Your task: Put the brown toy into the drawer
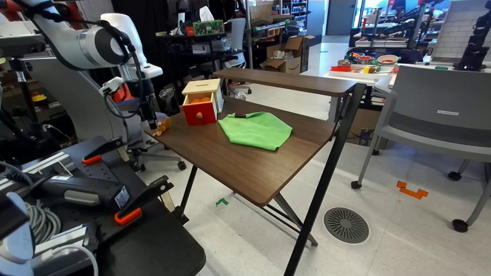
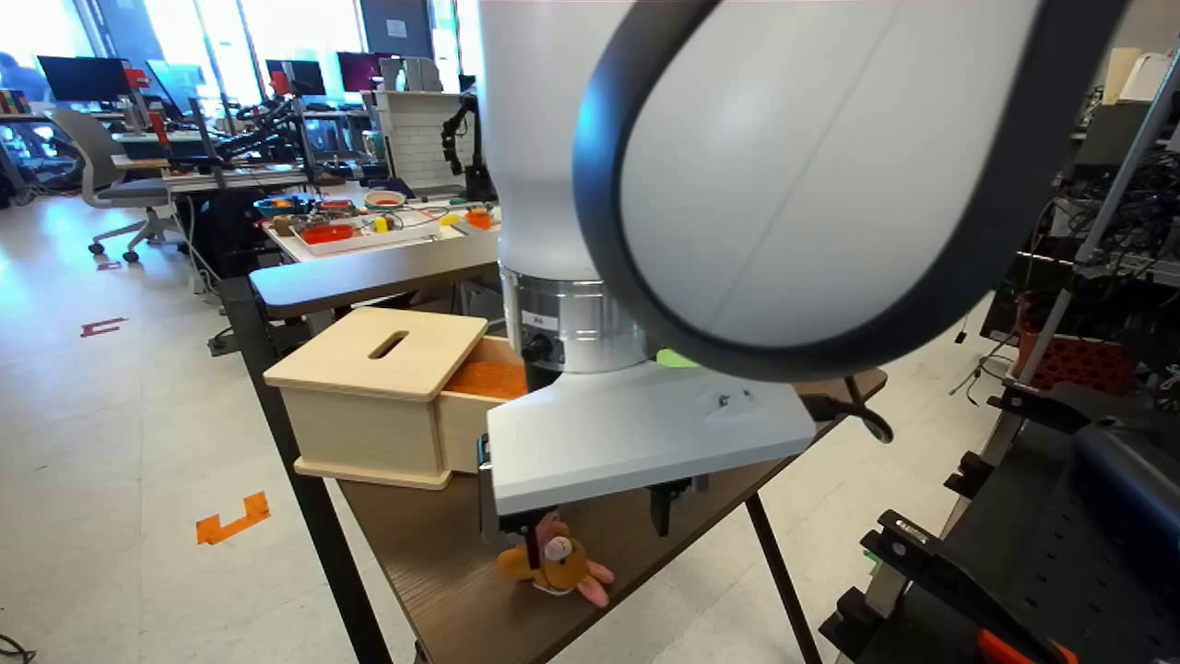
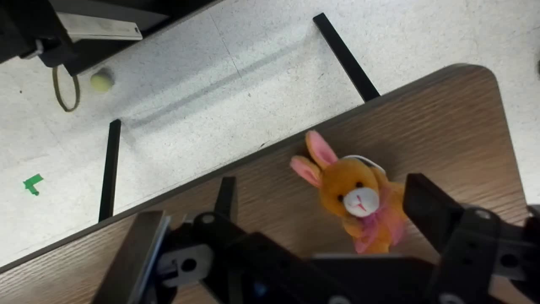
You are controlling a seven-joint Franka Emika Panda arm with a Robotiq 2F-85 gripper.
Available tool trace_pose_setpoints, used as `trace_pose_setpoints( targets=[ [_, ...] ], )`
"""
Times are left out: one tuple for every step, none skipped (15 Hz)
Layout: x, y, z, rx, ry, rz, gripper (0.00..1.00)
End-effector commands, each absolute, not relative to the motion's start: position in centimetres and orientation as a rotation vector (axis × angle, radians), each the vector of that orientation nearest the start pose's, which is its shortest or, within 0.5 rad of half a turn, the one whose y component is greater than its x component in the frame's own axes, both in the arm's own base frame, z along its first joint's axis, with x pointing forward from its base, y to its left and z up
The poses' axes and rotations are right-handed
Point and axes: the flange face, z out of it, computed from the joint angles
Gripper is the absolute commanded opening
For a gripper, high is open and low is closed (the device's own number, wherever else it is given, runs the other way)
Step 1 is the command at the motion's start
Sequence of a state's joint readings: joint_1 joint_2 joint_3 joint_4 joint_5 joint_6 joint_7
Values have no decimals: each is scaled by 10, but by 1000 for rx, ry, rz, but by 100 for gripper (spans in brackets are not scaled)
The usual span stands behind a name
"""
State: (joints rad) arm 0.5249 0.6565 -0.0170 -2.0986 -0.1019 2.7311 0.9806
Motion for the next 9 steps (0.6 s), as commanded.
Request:
trace_pose_setpoints(
  targets=[
    [510, 297, 86, -3136, 624, -99, 95],
    [512, 301, 83, -3140, 619, -102, 72],
    [515, 303, 81, -3143, 620, -108, 71],
    [518, 305, 78, -3144, 621, -114, 68],
    [520, 306, 76, -3146, 624, -114, 61],
    [522, 306, 73, -3151, 627, -115, 51],
    [523, 306, 69, -3153, 628, -110, 44],
    [524, 305, 65, -3157, 628, -104, 38],
    [525, 304, 62, -3159, 631, -98, 29]
  ],
)
